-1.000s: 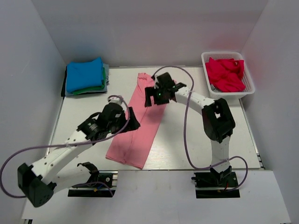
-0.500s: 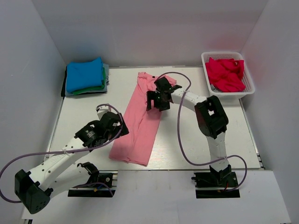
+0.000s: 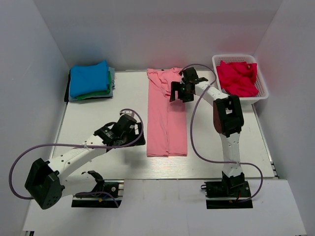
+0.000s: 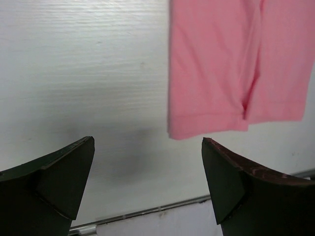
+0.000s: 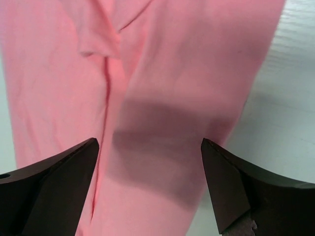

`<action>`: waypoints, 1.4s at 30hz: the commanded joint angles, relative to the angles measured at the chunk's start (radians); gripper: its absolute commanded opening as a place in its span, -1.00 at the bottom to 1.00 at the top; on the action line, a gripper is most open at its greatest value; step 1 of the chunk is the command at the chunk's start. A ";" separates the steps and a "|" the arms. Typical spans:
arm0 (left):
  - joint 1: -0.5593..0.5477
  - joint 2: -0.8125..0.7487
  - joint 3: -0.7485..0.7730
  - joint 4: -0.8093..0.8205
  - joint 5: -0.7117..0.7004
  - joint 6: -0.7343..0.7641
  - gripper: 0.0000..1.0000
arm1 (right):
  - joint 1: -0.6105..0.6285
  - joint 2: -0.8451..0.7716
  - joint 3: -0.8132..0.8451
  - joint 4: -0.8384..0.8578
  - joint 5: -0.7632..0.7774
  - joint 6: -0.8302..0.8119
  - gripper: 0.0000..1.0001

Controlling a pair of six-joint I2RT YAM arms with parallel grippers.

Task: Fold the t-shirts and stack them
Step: Rotate the tshirt 90 degrees, then grab the bottom of the folded rectangular tshirt with both arms

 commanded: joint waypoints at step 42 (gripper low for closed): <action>-0.053 0.288 -0.225 0.458 0.350 0.091 -1.00 | 0.133 -0.952 -1.350 0.290 -0.232 0.262 -0.61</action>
